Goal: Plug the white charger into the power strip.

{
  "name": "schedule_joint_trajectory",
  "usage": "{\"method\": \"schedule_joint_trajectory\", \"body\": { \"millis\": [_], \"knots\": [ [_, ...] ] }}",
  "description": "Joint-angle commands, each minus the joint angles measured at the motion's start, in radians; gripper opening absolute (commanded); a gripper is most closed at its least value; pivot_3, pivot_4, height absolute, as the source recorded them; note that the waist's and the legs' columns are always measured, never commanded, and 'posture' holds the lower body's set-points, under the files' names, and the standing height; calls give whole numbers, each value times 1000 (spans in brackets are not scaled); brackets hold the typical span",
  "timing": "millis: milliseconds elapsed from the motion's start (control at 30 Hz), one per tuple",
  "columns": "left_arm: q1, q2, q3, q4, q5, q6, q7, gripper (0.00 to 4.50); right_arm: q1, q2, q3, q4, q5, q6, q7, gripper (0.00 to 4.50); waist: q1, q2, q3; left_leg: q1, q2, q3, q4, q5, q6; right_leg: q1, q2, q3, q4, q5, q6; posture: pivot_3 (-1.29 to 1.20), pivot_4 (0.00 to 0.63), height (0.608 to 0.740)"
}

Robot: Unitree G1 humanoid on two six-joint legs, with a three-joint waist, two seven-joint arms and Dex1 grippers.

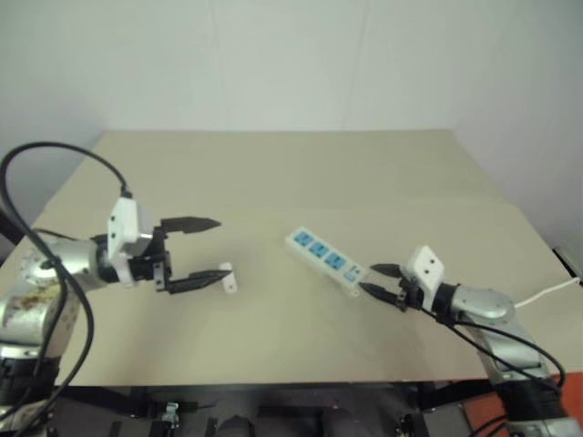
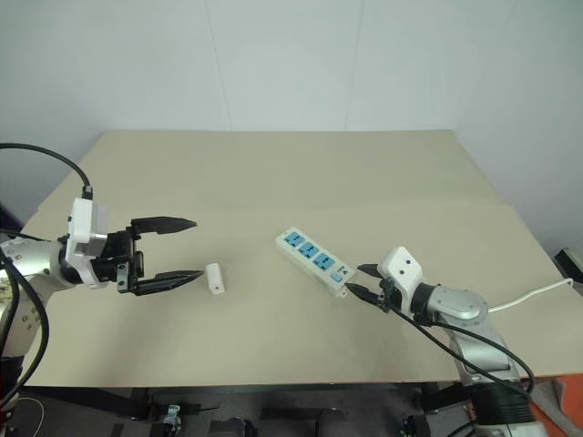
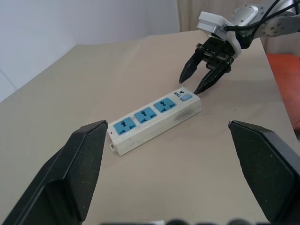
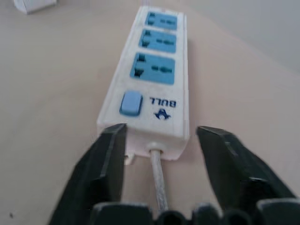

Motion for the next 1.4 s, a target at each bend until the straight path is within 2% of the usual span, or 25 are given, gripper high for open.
{"method": "schedule_joint_trajectory", "body": {
  "millis": [33, 67, 100, 233, 367, 700, 967, 1167, 1367, 1400],
  "knots": [
    [-13, 4, 14, -6, -1, -7, -7, 4500, 42, 15, -72, -69, 86, -20, -9, 4040, 3, 0, 0, 0, 0, 0, 0, 0, 0, 0, 0, 0, -1, 0, -1, 0, 150, 740],
    [-10, 5, 15, -6, 0, -8, -9, 4500, 51, 27, -82, -77, 108, -12, -15, 4407, 4, 0, 0, -1, 0, 0, 0, 0, 0, 0, -1, 0, -1, 1, -1, 0, 150, 740],
    [-9, 5, 16, -5, 0, -9, -10, 4500, 57, 39, -87, -86, 125, -3, -22, 4458, 3, 0, 0, -1, 0, 0, 0, 0, 0, 0, -1, 0, -2, 1, -1, 0, 150, 740],
    [-11, 2, 10, -8, -1, -3, -12, 4500, 53, 78, -43, -94, 91, -23, -71, 4458, -3, 0, 0, 0, 0, 0, 0, 0, 0, 0, -1, 0, -2, 1, 1, 0, 150, 740],
    [-11, 3, 10, -14, -3, 1, -13, 4500, 40, 102, -28, -75, 129, -9, -47, 4458, -1, 0, 0, 0, 1, 0, 0, 0, 0, 0, 0, 0, -2, 1, 1, 0, 150, 740],
    [-1, 6, 16, -18, 4, -4, -8, 4500, -8, 135, 25, 67, 22, -115, -96, 4458, -1, 0, 0, 0, 0, 0, 0, 0, 0, 1, 0, 0, -4, 1, 1, 0, 150, 740],
    [-1, 8, 20, -14, 6, -8, -10, 4500, -28, 159, 28, 144, 76, -105, -47, 4458, -1, 0, 0, 0, 0, 0, 0, 0, 0, 1, 0, 0, -4, 3, -2, 0, 150, 740],
    [-11, 2, 11, -8, 12, -14, -10, 4500, -75, 212, 43, 238, 52, -138, -56, 4458, -3, 0, 0, 0, 1, 0, 0, 0, 0, 1, 0, 0, -3, 3, -2, 0, 150, 740],
    [-5, 3, 18, -12, 18, -15, -11, 4500, -87, 217, 54, 289, 21, -169, -52, 4458, -3, 0, 0, 0, 0, 0, 0, 0, 0, 1, 0, 0, -3, 3, -3, 0, 150, 740],
    [-3, 4, 20, -12, 18, -15, -11, 4500, -86, 217, 53, 293, 21, -173, -50, 4291, -3, 0, 0, 0, 0, 0, 0, 0, 0, 1, 0, 0, -3, 3, -3, 0, 150, 740]
  ]
}}
